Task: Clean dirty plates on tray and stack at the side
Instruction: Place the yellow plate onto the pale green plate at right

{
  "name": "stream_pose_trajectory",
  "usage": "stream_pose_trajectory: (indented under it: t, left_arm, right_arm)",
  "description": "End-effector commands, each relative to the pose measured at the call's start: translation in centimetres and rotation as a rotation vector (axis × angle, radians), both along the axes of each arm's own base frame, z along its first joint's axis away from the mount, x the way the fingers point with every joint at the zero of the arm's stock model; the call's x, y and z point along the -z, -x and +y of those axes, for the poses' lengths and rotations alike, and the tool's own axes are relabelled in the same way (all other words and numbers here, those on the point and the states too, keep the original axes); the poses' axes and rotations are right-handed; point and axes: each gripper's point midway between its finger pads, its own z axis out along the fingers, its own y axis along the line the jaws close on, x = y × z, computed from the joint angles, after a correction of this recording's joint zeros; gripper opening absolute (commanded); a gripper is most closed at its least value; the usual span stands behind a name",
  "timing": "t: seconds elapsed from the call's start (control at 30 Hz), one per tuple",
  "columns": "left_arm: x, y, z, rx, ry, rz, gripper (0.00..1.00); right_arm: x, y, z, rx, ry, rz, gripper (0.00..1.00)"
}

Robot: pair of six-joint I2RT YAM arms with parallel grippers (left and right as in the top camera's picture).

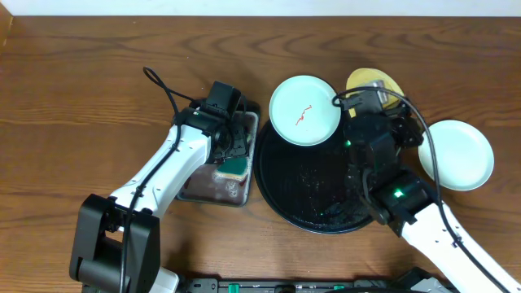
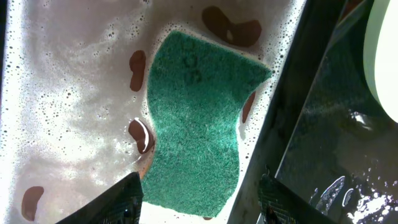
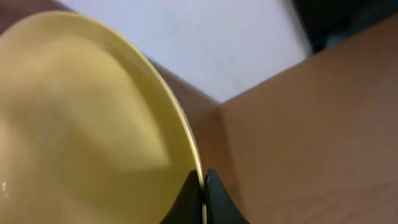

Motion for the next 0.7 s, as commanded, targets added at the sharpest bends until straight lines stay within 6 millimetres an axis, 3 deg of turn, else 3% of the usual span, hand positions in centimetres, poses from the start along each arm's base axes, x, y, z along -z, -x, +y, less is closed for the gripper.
stream_pose_trajectory:
  t: [0.0, 0.13, 0.3, 0.5, 0.67]
  left_arm:
    - [0.7, 0.5, 0.4, 0.002, -0.015, 0.020, 0.61]
    - [0.7, 0.5, 0.4, 0.002, -0.015, 0.020, 0.61]
    - [0.7, 0.5, 0.4, 0.003, -0.016, 0.020, 0.61]
    - [0.7, 0.5, 0.4, 0.003, -0.016, 0.020, 0.61]
    - [0.7, 0.5, 0.4, 0.002, -0.015, 0.020, 0.61]
  right_arm:
    - [2.9, -0.6, -0.1, 0.020, -0.337, -0.013, 0.01]
    - [7.4, -0.4, -3.1, 0.162, -0.613, 0.067, 0.01]
    - [10.9, 0.2, -8.4, 0.411, -0.928, 0.062, 0.01]
    - [13.0, 1.4, -13.8, 0.623, -1.296, -0.006, 0.01]
    - [15.0, 3.9, -18.5, 0.855, -1.439, -0.089, 0.01]
